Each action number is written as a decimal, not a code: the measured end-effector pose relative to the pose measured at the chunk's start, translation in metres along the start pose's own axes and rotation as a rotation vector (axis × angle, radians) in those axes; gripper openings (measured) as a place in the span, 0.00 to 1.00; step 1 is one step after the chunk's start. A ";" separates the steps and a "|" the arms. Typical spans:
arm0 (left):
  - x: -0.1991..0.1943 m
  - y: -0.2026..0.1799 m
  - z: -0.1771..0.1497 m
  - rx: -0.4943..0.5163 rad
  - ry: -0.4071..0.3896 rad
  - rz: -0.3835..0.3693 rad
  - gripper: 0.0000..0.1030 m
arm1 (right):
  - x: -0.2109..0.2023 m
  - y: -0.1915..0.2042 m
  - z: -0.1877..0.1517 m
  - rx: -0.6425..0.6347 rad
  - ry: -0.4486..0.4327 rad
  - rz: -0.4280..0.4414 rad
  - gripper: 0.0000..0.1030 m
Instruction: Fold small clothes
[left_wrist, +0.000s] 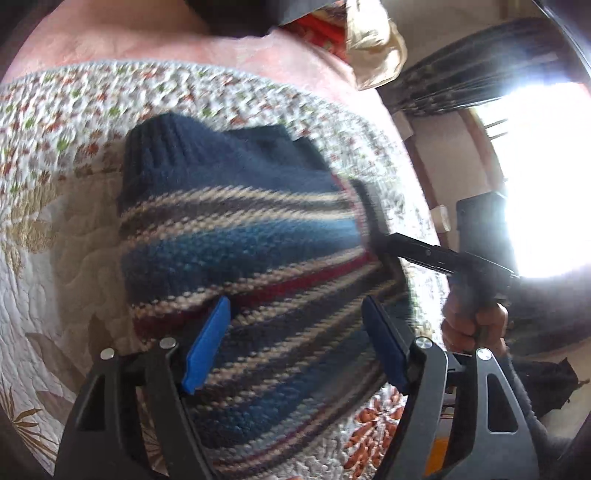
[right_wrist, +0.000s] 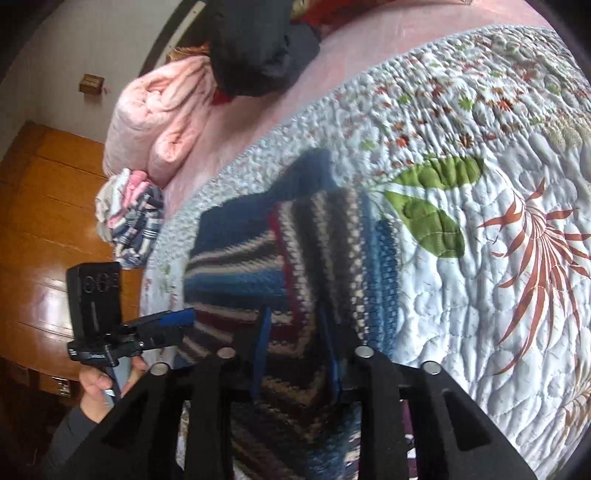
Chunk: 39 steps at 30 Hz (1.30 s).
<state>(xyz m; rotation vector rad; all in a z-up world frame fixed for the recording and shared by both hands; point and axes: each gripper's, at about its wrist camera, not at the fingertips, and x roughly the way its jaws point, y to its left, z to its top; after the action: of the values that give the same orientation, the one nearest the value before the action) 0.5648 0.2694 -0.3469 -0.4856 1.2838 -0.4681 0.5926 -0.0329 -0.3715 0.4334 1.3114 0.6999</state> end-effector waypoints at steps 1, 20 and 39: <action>0.001 0.006 0.000 -0.020 -0.013 -0.011 0.54 | 0.008 -0.009 0.002 0.012 0.000 -0.021 0.00; -0.061 -0.019 -0.079 -0.002 -0.104 -0.084 0.65 | -0.060 0.024 -0.094 -0.057 -0.049 0.064 0.06; -0.075 0.065 -0.137 -0.203 -0.093 -0.122 0.94 | -0.052 -0.053 -0.017 0.158 0.054 0.221 0.79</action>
<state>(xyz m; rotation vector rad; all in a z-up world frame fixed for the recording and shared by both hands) 0.4186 0.3548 -0.3550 -0.7515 1.2214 -0.4140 0.5826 -0.1084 -0.3718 0.6993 1.3878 0.7986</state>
